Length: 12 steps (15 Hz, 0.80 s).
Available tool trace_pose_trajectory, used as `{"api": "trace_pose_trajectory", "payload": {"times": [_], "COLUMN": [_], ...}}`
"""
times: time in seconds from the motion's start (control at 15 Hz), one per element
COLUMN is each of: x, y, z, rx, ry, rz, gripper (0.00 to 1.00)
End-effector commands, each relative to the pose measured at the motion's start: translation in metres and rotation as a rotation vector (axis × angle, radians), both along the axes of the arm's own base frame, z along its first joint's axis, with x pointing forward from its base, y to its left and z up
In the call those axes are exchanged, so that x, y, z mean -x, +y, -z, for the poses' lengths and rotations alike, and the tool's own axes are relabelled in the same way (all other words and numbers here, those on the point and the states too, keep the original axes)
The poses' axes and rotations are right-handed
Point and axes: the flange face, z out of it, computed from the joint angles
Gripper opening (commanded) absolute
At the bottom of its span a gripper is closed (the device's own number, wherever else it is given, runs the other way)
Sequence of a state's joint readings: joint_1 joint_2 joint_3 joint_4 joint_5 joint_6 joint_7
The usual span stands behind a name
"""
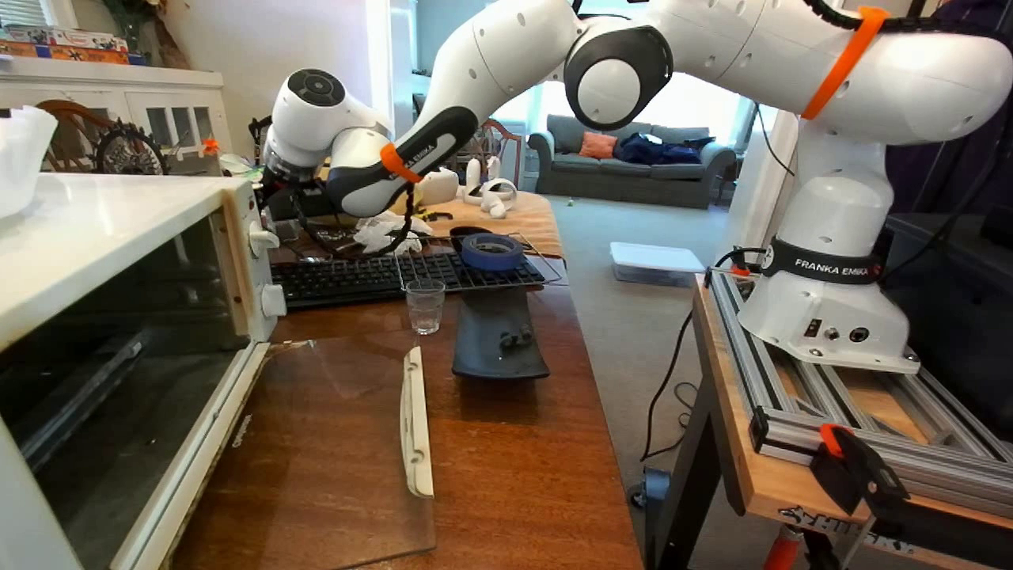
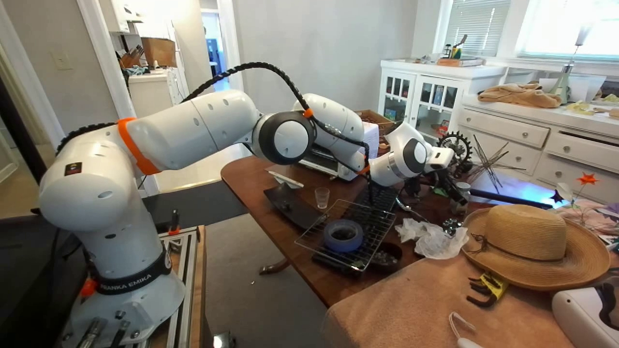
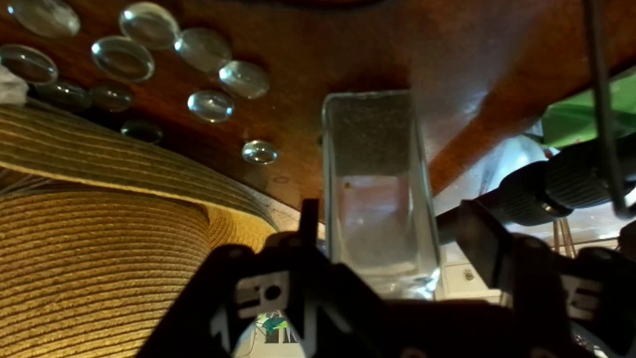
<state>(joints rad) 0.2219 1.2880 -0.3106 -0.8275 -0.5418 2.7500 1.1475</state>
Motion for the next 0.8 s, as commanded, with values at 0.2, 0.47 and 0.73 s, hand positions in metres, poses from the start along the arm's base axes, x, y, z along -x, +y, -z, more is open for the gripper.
{"api": "trace_pose_trajectory", "payload": {"times": [0.2,0.47,0.73], "x": [-0.003,0.006,0.026], "y": [0.005,0.014,0.018], "z": [-0.019,-0.048,-0.069], "rx": [-0.011,-0.048,-0.015], "ry": [0.011,0.059,0.167], "rz": [0.046,-0.009,-0.132], "gripper": [1.00,1.00,1.00]}}
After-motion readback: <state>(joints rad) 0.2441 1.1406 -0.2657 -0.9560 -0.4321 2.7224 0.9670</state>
